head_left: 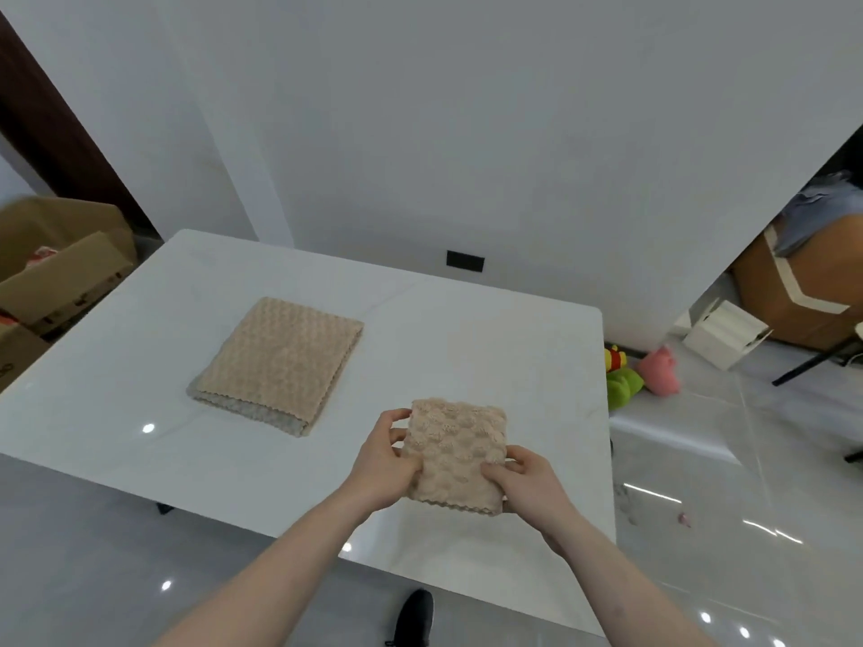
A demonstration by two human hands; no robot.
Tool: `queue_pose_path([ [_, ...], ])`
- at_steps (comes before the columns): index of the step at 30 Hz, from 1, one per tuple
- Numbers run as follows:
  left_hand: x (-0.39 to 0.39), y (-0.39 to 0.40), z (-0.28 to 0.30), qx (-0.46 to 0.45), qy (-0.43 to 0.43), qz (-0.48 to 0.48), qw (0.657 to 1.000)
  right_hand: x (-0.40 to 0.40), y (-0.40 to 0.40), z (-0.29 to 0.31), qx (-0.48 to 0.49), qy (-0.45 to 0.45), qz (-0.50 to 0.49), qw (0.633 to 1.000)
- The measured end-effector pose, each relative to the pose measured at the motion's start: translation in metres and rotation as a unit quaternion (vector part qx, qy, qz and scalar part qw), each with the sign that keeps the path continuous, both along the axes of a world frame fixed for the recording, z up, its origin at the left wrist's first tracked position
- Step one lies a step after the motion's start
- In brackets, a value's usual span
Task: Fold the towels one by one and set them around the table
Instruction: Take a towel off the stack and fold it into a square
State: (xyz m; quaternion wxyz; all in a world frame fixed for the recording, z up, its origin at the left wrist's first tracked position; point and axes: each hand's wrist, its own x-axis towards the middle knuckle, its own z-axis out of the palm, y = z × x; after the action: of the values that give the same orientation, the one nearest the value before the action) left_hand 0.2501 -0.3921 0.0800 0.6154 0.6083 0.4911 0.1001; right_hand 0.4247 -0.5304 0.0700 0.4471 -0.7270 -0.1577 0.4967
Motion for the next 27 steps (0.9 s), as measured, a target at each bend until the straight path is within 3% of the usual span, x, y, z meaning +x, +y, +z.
queue_pose_path([
  [7,0.071,-0.030,-0.005,-0.005,0.001,0.050,0.999,0.078,-0.017,-0.014,0.003,-0.011,0.034,0.999],
  [16,0.139,-0.110,-0.020,-0.040,0.023,0.201,0.978,0.169,-0.045,-0.035,-0.031,-0.040,0.156,0.986],
  [27,0.168,-0.124,-0.028,-0.056,0.016,0.202,0.978,0.202,-0.048,-0.046,-0.040,-0.058,0.158,0.985],
])
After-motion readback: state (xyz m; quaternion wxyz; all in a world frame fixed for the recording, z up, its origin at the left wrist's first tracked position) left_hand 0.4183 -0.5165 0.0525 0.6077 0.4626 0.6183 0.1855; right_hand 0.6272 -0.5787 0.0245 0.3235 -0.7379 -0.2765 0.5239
